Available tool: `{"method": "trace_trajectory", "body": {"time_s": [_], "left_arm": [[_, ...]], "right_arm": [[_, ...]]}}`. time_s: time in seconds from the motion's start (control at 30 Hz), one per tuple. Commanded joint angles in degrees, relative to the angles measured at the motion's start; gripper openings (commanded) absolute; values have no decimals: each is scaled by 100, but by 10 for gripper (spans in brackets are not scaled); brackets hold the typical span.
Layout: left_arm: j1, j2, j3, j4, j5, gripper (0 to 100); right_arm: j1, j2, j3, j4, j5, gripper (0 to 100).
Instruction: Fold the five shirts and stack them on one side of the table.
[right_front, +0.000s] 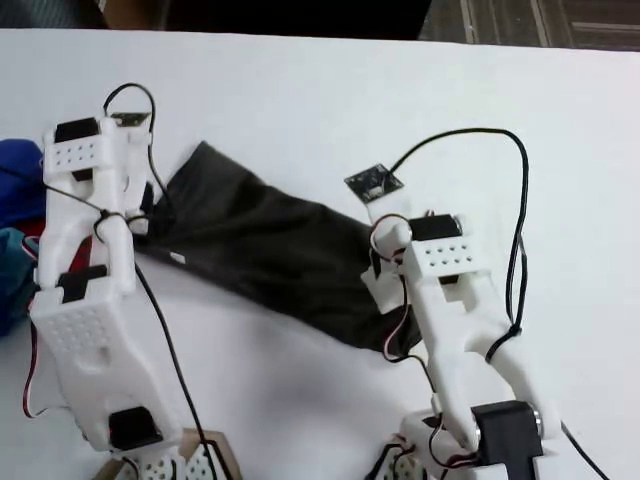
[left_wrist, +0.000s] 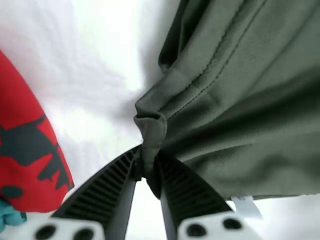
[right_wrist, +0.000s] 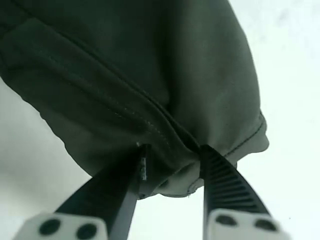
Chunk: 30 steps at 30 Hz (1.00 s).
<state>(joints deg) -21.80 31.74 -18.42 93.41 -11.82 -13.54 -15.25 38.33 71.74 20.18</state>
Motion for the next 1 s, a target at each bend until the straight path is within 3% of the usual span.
{"method": "trace_trajectory", "body": {"time_s": [0.0,0.6,0.8,0.97], "left_arm": [[35,-360,-198,79,-35,25],[26,-360,-198,88,-35,25],[26,-360,-233,88,-35,25],[26,-360,-207,88,-35,25]], "right_arm": [[48,-163,0,-66,9,163],[48,-163,18,-189,9,159],[48,-163,237,-251,18,68],[48,-171,220,-268,18,57]]}}
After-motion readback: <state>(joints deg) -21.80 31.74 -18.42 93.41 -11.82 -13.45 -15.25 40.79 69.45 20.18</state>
